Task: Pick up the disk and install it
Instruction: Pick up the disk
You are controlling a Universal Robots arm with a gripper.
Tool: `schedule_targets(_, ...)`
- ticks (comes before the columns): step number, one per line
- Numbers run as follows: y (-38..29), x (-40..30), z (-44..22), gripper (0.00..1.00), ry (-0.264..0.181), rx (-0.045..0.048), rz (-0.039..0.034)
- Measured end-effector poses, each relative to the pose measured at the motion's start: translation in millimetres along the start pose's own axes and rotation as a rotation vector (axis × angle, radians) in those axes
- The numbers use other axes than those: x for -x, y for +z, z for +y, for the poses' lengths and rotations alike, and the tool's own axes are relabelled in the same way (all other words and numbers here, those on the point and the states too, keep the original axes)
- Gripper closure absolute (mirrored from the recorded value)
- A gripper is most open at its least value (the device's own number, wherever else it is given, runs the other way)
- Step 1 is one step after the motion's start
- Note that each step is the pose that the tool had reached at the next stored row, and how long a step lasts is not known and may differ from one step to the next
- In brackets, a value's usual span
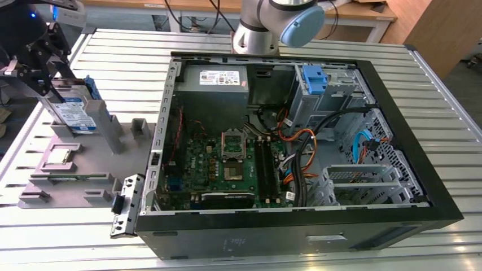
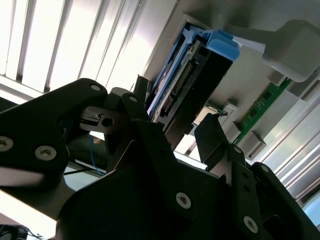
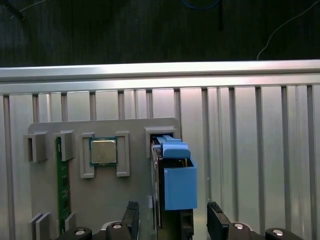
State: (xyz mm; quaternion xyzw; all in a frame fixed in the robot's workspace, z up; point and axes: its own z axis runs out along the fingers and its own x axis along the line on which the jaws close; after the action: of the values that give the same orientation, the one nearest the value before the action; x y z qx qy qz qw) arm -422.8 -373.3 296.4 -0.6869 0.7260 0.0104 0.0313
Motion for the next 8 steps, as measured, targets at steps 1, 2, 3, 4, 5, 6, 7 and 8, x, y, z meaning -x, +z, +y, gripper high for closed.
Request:
schedule_targets(1,0.1,0.0,0.0,0.35,0.0,0.0001,-0.0019)
schedule_targets(2,0.1,0.0,0.0,0.35,0.0,0.0002,-0.0027)
schedule_targets(3,0.2,0.0,0.0,0.35,0.0,0.0001,-0.0029)
schedule_targets(4,0.2,0.0,0.0,0.35,0.0,0.0002,-0.003)
schedule_targets(5,0.2,0.0,0.0,0.35,0.0,0.0002,-0.0031)
schedule_targets(6,0.1,0.0,0.0,0.35,0.0,0.0003,-0.0037)
schedule_targets(7,0.2,0.0,0.0,0.35,0.0,0.0003,-0.0039)
schedule_targets(8,0.1,0.0,0.0,0.35,0.0,0.0002,-0.004)
